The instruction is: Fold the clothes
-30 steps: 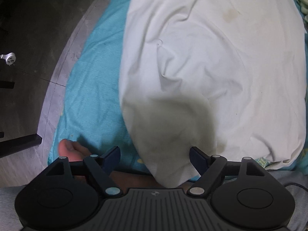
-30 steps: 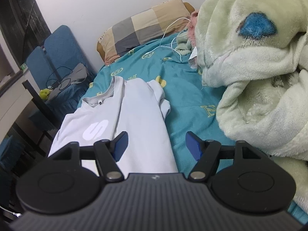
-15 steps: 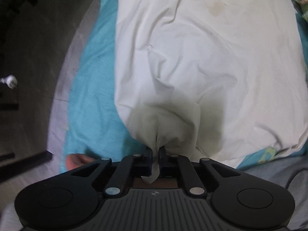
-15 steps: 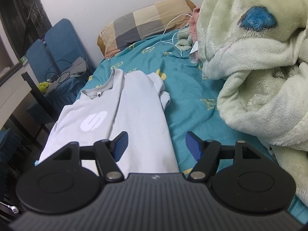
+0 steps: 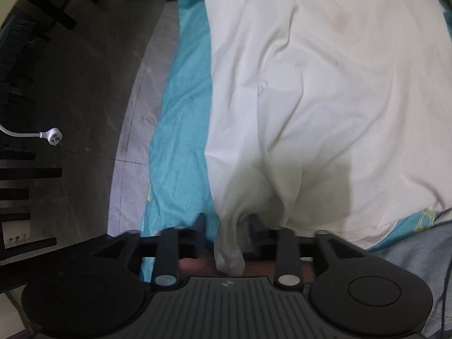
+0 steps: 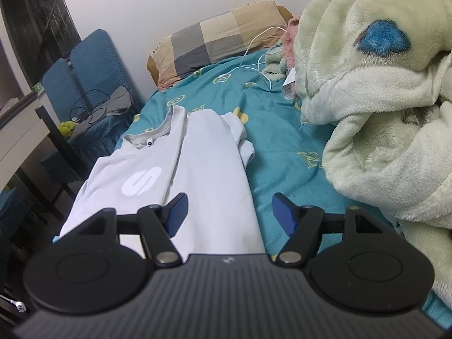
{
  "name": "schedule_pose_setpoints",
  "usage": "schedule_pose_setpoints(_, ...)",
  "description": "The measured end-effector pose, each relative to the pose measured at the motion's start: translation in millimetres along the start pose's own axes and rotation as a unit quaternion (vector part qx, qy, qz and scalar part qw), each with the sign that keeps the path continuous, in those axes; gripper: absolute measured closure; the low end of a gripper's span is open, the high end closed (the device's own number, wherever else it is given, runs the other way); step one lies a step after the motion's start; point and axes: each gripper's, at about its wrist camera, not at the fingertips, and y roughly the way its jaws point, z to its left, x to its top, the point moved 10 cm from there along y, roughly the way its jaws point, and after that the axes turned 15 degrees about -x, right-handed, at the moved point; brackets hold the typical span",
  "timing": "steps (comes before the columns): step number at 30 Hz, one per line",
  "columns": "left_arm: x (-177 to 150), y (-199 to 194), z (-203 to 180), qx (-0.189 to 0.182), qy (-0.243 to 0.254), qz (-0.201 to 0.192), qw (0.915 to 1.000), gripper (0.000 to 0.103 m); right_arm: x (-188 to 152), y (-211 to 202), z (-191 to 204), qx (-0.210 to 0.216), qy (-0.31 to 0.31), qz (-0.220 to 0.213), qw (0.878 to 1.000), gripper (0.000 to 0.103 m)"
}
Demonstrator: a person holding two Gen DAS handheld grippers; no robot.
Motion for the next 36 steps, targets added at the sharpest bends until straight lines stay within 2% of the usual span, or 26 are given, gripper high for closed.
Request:
schedule_pose_setpoints(2, -1.4, -13.0, -9.3, -0.007, 0.003, -0.029, 0.9995, 0.042, 0.1, 0.3, 1.2, 0.001, -0.001, 0.000, 1.000, 0.034)
schedule_pose_setpoints(6, 15.9, -16.5, -40.4, -0.023, 0.011, -0.094, 0.9952, 0.024, 0.3, -0.7, 3.5, 0.004, -0.003, -0.003, 1.000, 0.034)
schedule_pose_setpoints(12, 60.2, -28.4, -80.0, -0.064, 0.029, -0.199, 0.9776, 0.019, 1.4, -1.9, 7.8, 0.006, -0.010, -0.008, 1.000, 0.034)
schedule_pose_setpoints(16, 86.4, -32.7, -110.0, -0.088, 0.042, -0.242, 0.9655, 0.019, 1.8, -2.1, 8.4, 0.007, -0.011, -0.012, 1.000, 0.034)
schedule_pose_setpoints(20, 118.0, -38.9, -131.0, -0.102, 0.046, -0.295, 0.9490, 0.017, 3.6, -2.5, 10.1, 0.007, -0.012, -0.018, 1.000, 0.034)
schedule_pose_setpoints(23, 141.2, -22.7, -126.2, -0.116, 0.045, -0.347, 0.9296, 0.015, 3.7, -2.8, 11.7, 0.008, -0.015, -0.020, 1.000, 0.034)
schedule_pose_setpoints(25, 144.6, 7.2, -110.8, -0.104, 0.050, -0.384, 0.9161, 0.013, 3.2, -3.6, 13.0, 0.010, -0.017, -0.022, 1.000, 0.034)
schedule_pose_setpoints(26, 146.5, 23.4, -98.3, -0.094, 0.053, -0.392, 0.9134, 0.013, 3.1, -3.9, 13.5, 0.010, -0.018, -0.022, 1.000, 0.034)
schedule_pose_setpoints(28, 152.0, 39.2, -88.3, -0.078, 0.063, -0.397, 0.9122, 0.013, 2.4, -4.7, 15.1, 0.012, -0.020, -0.024, 0.999, 0.034)
schedule_pose_setpoints(30, 150.6, 48.6, -81.5, -0.067, 0.070, -0.393, 0.9145, 0.013, 2.6, -4.1, 16.1, 0.018, -0.013, -0.022, 1.000, 0.034)
schedule_pose_setpoints(31, 150.4, 67.8, -70.3, -0.065, 0.072, -0.391, 0.9154, 0.013, 3.2, -2.6, 16.6, 0.024, -0.005, -0.018, 1.000, 0.034)
schedule_pose_setpoints(36, 154.2, 91.7, -62.1, -0.065, 0.070, -0.396, 0.9134, 0.011, 7.3, 8.7, 20.4, 0.059, 0.040, 0.002, 0.997, 0.034)
